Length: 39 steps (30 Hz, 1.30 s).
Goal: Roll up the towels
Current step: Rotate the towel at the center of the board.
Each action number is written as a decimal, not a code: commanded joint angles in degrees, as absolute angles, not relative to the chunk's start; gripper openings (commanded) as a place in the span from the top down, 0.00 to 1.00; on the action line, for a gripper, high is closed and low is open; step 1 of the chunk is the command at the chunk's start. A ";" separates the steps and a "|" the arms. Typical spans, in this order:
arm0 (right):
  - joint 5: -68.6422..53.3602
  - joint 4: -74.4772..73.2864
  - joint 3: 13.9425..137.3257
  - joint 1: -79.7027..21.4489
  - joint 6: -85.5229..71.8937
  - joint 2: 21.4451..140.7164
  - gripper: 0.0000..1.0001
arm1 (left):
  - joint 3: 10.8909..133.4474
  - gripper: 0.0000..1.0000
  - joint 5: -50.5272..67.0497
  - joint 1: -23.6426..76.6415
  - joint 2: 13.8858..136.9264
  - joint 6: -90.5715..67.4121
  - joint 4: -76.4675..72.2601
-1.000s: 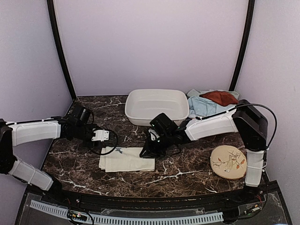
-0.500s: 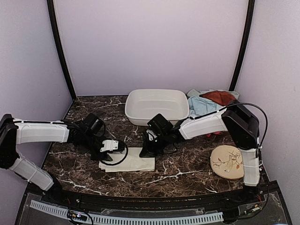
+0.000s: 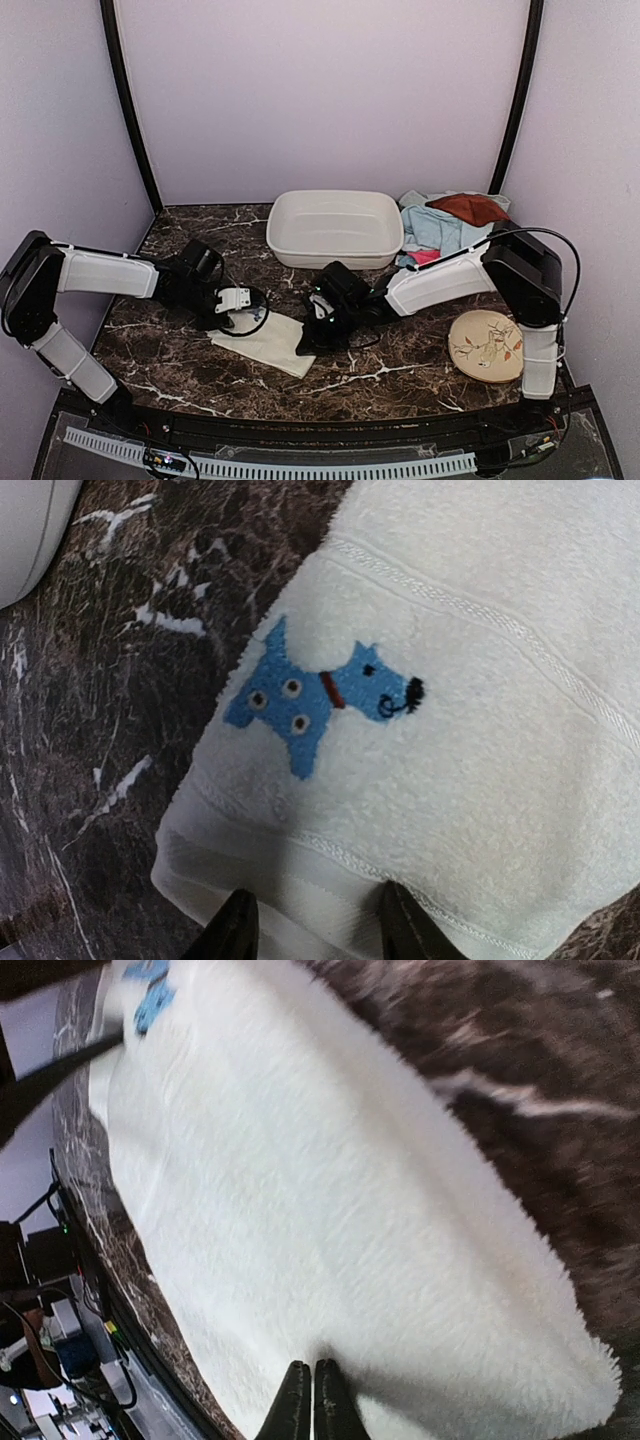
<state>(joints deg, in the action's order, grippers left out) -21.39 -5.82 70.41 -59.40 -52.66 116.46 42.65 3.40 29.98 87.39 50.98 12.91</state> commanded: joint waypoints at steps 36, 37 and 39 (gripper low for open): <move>-18.67 -17.81 86.82 -69.04 -42.36 125.15 0.94 | 51.74 0.39 -4.70 23.94 96.69 44.80 5.12; -18.87 -17.97 88.15 -69.40 -42.05 125.72 0.94 | 52.29 0.38 -4.37 23.87 96.07 45.23 5.17; -18.28 -18.19 89.60 -69.68 -40.02 125.53 0.90 | 52.85 0.35 -3.04 23.26 93.69 46.43 5.54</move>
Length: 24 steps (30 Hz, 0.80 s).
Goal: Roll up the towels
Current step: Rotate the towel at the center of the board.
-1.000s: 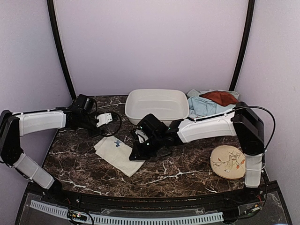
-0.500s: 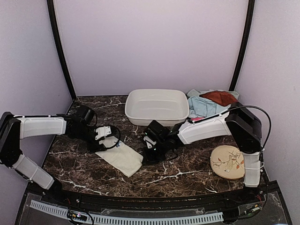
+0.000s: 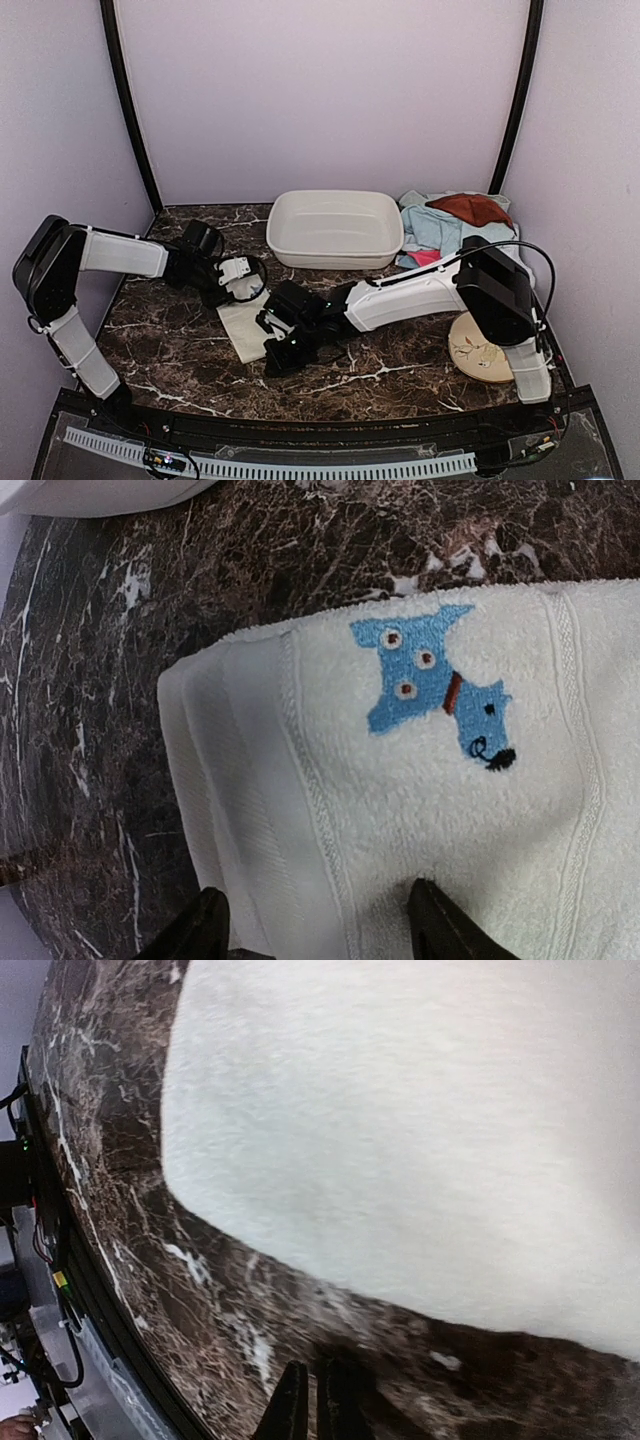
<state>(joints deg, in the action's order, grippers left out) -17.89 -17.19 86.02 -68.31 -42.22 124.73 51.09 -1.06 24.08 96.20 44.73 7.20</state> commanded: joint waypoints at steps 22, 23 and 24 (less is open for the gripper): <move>4.44 -8.93 74.72 -69.71 40.01 114.58 0.61 | 52.84 0.08 24.40 5.59 73.28 44.54 40.87; 4.19 -7.70 74.97 -69.72 40.48 115.30 0.61 | 52.64 0.08 24.71 4.92 72.97 44.79 41.25; 4.08 -6.99 75.30 -69.71 40.87 116.04 0.61 | 52.65 0.08 24.92 4.26 72.87 45.08 41.80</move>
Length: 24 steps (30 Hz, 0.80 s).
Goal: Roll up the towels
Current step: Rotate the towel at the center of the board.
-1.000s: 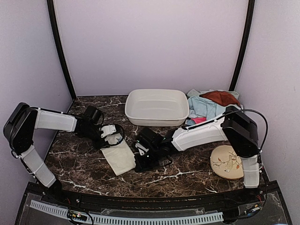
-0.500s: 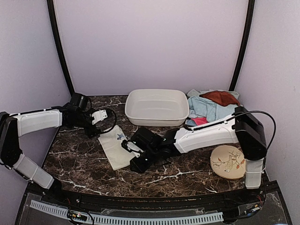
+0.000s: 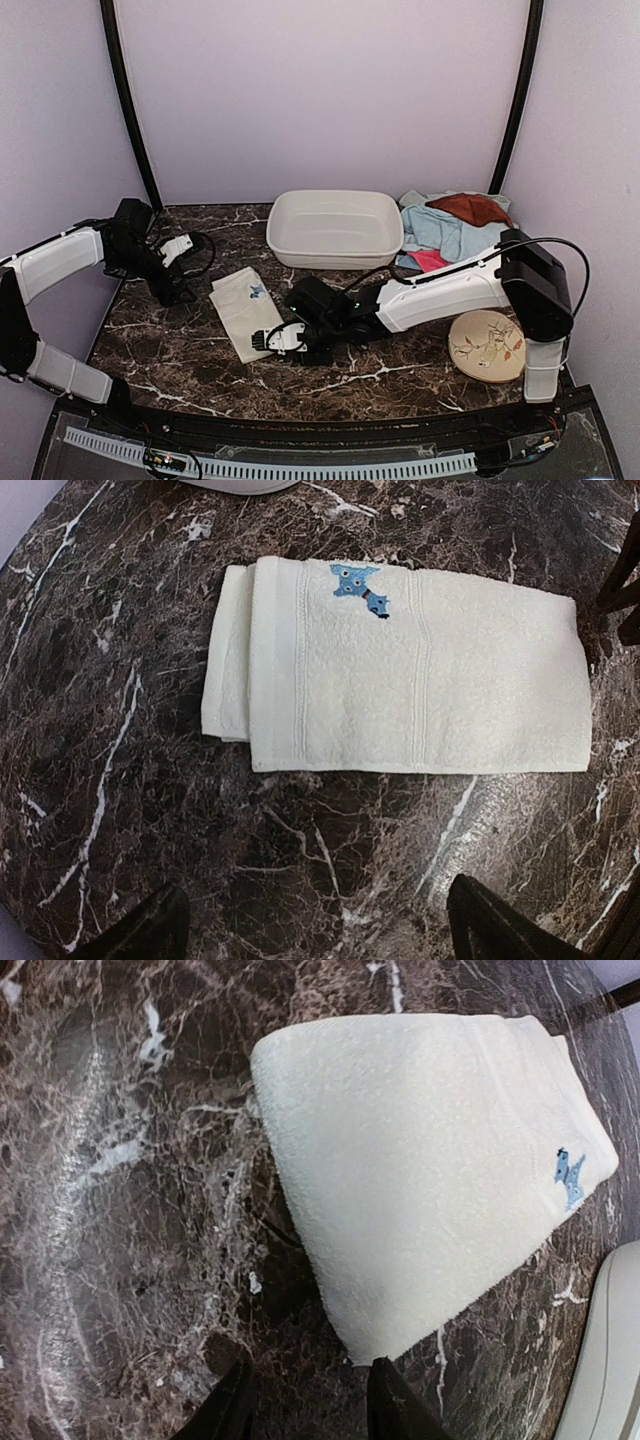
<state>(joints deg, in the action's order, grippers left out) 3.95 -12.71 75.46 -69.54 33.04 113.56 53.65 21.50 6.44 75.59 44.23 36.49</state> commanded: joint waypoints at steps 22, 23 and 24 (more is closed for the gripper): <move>-12.75 -18.78 92.91 -67.42 27.68 129.74 1.00 | 52.54 0.08 25.07 0.64 69.32 52.19 46.16; -15.21 -20.73 95.49 -67.34 24.84 130.66 1.00 | 51.58 0.08 25.64 0.59 68.11 53.45 46.75; -17.17 -22.20 97.99 -67.33 20.33 131.63 1.00 | 50.49 0.08 25.98 0.53 66.75 55.17 47.24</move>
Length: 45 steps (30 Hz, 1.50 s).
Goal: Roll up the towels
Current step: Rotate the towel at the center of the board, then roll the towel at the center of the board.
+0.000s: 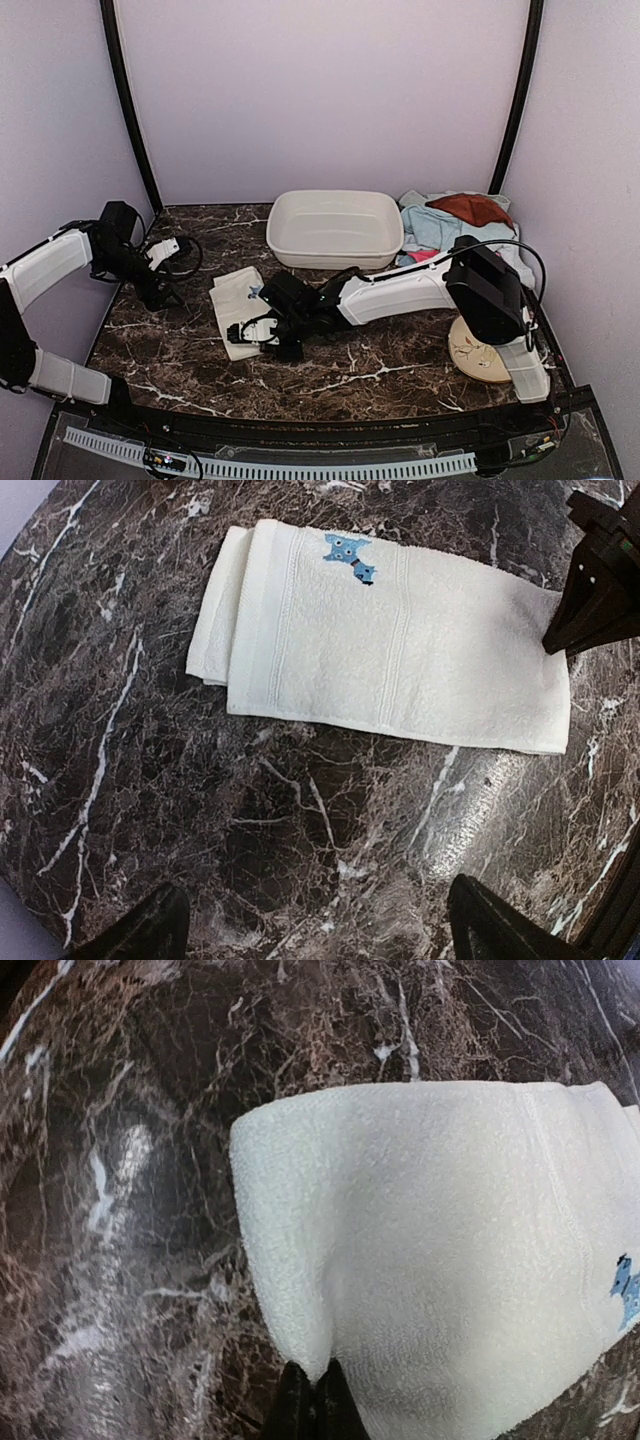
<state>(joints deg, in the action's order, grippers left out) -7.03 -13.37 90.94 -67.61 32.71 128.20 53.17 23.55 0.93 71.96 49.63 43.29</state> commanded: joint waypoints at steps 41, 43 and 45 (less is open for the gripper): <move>-48.13 -6.66 113.95 -63.21 -36.48 146.57 1.00 | 33.98 0.46 22.53 22.67 66.84 64.08 31.87; -48.29 -6.16 113.79 -63.23 -36.91 146.35 1.00 | 33.81 0.55 22.72 22.65 67.34 62.91 30.85; -48.24 -5.50 113.11 -63.24 -37.38 145.86 1.00 | 34.25 0.67 22.65 22.61 68.21 60.78 30.20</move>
